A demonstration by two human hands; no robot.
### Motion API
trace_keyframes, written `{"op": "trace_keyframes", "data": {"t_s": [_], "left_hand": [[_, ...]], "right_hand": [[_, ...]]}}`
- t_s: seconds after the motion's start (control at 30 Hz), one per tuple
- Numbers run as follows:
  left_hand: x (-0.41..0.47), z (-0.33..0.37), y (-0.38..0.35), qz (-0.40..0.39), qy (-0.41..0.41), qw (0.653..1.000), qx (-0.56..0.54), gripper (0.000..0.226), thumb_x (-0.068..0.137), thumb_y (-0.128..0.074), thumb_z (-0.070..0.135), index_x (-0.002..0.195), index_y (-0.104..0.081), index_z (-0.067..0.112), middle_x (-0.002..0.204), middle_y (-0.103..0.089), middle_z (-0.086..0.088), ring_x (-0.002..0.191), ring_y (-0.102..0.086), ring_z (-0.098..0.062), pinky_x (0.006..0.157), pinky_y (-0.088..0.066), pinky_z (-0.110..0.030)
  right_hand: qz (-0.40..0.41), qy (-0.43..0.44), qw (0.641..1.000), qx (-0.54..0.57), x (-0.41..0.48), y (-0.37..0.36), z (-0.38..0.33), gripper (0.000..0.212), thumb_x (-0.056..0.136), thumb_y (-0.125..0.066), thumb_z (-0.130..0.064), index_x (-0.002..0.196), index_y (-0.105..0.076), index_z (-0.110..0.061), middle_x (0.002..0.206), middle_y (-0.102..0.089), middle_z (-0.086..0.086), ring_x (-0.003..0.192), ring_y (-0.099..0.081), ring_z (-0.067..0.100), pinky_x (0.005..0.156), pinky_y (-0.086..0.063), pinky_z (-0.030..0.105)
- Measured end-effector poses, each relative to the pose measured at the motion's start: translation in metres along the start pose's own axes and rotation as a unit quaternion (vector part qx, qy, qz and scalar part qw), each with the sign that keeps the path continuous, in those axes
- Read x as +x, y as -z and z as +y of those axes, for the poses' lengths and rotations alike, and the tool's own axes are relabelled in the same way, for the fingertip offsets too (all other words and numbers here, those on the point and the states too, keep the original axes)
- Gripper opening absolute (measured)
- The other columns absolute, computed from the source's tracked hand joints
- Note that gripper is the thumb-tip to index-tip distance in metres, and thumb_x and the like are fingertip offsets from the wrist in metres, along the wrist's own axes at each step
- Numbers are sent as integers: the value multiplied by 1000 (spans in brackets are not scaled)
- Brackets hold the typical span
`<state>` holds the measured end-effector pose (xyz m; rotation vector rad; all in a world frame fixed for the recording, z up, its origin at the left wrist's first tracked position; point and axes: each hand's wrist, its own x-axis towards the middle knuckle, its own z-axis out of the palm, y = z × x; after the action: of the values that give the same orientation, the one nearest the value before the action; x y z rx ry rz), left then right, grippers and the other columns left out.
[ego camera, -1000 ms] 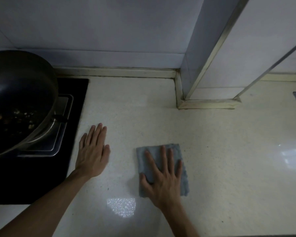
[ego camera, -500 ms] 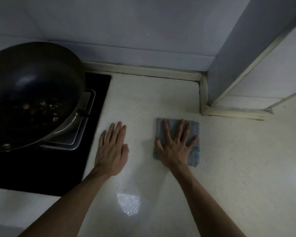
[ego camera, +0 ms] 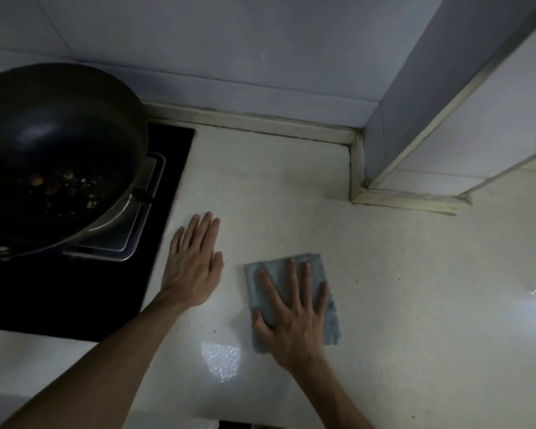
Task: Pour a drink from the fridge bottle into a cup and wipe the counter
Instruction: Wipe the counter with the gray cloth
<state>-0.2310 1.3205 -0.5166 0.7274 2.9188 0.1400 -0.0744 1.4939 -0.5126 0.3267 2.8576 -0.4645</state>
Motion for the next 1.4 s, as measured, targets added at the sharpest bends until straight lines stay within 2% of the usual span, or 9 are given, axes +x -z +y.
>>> {"op": "trace_keyframes", "data": {"t_s": [0.13,0.33,0.47,0.7,0.93,1.17,1.4], "left_hand": [[-1,1,-1,3,0,1000,-4,66,94,-19,39,154,-13,13,162,-8,-6,149,-4,-22,120,-12,-45],[-1,1,-3,12,0,1000,-21,65,94,-21,37,154,-13,13,162,-6,-5,150,-3,-22,121,-11,-46],[-1,1,-5,12,3,1000,-27,66,94,-24,37,154,-13,14,162,-5,-4,150,-1,-20,121,-12,-46],[0,2,-2,0,16,999,-45,66,93,-24,38,154,-13,16,162,-5,-2,150,2,-17,120,-14,-46],[2,3,4,-23,29,998,-51,66,92,-30,39,154,-16,19,162,-5,2,150,1,-16,119,-9,-42],[2,-1,1,-27,16,998,-51,67,93,-31,37,154,-9,20,162,-1,2,150,4,-16,119,-9,-44],[3,0,1,-29,16,998,-44,66,94,-21,41,154,-4,21,162,3,1,149,9,-16,122,-7,-44]], "right_hand": [[3,-62,998,9,21,23,39,78,83,-13,-75,145,25,-48,157,34,2,144,31,27,113,18,61],[5,-98,995,2,91,41,47,82,74,-2,-80,144,27,-48,154,39,3,141,35,32,108,21,66],[16,-86,996,-8,134,50,37,79,82,-11,-75,148,21,-45,155,37,6,141,34,34,108,20,68],[17,-69,997,-9,179,61,26,77,83,-11,-72,150,15,-45,156,34,7,142,33,34,109,16,68],[41,-93,995,6,226,71,29,73,90,-23,-68,149,15,-47,157,32,7,143,32,33,110,14,68],[39,-88,995,1,236,74,29,76,84,-16,-68,149,15,-45,158,31,8,143,30,34,110,13,68],[3,-67,998,17,233,81,31,77,94,-30,-64,151,16,-39,156,34,10,143,30,35,111,13,68]]}}
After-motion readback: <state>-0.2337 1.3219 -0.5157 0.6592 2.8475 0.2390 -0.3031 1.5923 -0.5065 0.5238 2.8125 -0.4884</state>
